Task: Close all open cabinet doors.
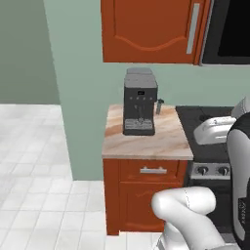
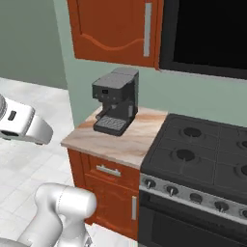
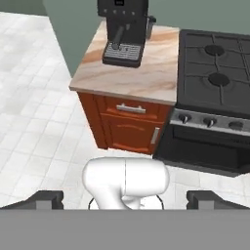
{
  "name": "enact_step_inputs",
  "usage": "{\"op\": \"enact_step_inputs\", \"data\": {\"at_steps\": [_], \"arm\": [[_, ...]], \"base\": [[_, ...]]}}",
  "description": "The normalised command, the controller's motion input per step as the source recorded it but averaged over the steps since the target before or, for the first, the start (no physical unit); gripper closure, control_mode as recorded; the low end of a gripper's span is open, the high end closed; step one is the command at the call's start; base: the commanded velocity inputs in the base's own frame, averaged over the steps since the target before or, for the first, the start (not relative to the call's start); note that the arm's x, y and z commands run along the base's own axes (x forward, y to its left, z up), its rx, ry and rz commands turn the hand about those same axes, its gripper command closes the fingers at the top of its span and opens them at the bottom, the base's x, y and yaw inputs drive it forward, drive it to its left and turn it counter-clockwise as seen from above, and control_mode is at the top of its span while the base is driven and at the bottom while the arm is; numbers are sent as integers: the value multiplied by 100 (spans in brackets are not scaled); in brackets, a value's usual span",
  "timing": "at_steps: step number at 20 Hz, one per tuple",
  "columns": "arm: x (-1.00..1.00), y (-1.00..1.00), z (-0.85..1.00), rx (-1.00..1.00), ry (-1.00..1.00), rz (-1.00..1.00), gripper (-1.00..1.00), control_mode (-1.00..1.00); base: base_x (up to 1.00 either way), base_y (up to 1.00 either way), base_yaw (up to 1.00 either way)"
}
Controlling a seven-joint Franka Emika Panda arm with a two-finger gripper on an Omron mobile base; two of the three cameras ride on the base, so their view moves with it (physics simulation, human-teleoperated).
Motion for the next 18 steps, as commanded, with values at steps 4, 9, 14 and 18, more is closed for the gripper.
{"op": "enact_step_inputs", "data": {"at_steps": [4,9,14,18], "arm": [[0,0,0,0,0,0,-100,100],[0,0,0,0,0,0,-100,100],[0,0,0,0,0,0,-100,100],[0,0,0,0,0,0,-100,100]], "base": [[-57,36,94],[-27,42,99],[-23,27,100],[-22,15,100]]}}
